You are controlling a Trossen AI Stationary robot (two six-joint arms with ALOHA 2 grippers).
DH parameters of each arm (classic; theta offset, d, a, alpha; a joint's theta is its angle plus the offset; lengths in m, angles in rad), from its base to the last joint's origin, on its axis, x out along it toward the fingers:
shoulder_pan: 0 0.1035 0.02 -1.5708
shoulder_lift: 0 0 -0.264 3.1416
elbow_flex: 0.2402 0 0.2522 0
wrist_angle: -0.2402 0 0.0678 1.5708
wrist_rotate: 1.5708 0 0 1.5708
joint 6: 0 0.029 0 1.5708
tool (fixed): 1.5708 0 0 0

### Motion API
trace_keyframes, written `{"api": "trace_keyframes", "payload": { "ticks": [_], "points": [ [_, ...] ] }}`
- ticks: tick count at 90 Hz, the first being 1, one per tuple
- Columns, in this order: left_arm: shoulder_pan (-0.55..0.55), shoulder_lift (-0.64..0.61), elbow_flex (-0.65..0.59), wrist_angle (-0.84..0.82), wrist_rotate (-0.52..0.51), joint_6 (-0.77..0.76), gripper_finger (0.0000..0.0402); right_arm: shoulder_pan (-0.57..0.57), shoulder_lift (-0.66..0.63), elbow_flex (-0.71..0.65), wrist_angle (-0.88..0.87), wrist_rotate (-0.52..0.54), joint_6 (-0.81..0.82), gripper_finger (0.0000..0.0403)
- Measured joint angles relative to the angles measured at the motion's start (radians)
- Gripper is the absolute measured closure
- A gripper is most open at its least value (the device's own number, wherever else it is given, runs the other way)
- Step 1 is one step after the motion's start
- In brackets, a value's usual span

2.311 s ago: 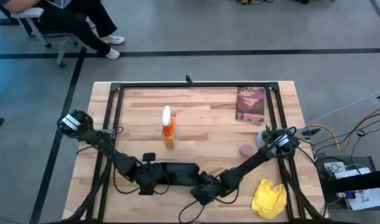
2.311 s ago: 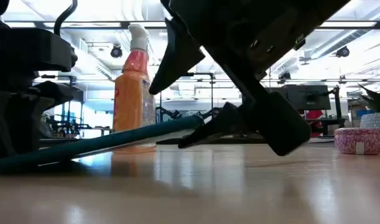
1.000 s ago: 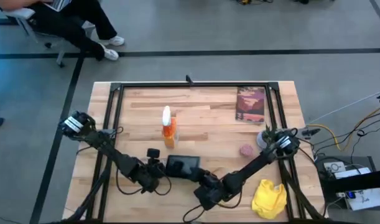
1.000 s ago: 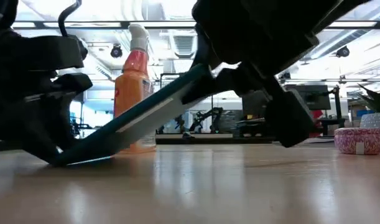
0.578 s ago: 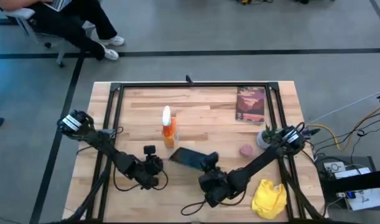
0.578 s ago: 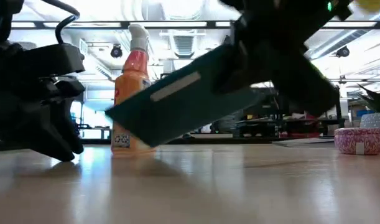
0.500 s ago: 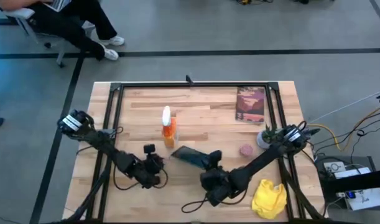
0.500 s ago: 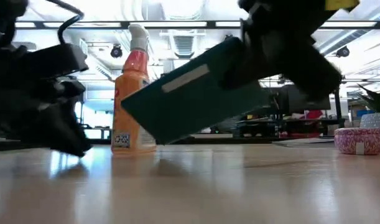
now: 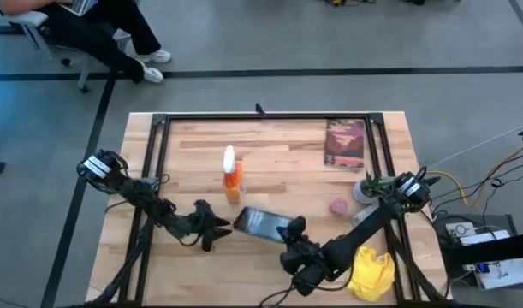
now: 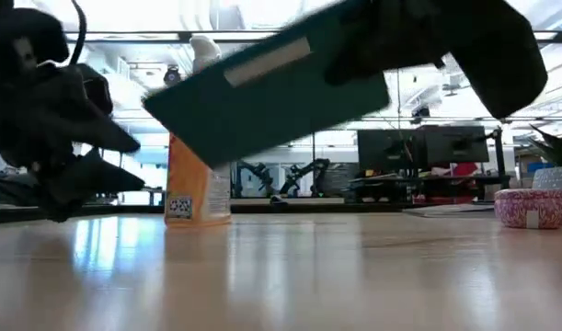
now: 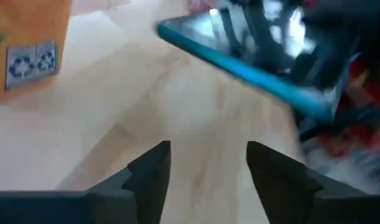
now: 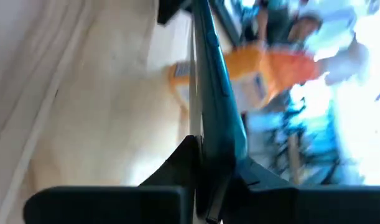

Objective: Apply microfiber cloth
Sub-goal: Spray the front and back of the tablet with the spray cleaning bottle

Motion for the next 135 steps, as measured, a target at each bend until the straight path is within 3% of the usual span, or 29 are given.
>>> {"api": "trace_keyframes", "payload": {
  "ticks": [18, 45, 61, 84, 109, 135],
  "points": [
    [0.011, -0.001, -0.014, 0.097, 0.067, -0.205, 0.0157, -0.026, 0.000, 0.000, 0.160, 0.040, -0.357, 0.0384],
    [0.022, -0.020, -0.027, 0.146, 0.189, -0.278, 0.0133, -0.007, 0.000, 0.001, 0.192, 0.184, -0.569, 0.0384],
    [0.026, -0.020, -0.027, 0.166, 0.125, -0.275, 0.0133, 0.028, 0.001, 0.002, 0.192, 0.288, -0.572, 0.0384],
    [0.051, -0.022, -0.027, 0.264, 0.109, -0.374, 0.0133, 0.059, 0.001, -0.002, 0.178, 0.326, -0.497, 0.0384],
    [0.070, -0.022, -0.027, 0.311, 0.110, -0.552, 0.0133, 0.059, 0.001, -0.005, 0.173, 0.284, -0.432, 0.0384],
    [0.075, -0.023, -0.028, 0.343, 0.106, -0.593, 0.0133, 0.058, 0.001, -0.005, 0.173, 0.283, -0.417, 0.0384]
  ]
}}
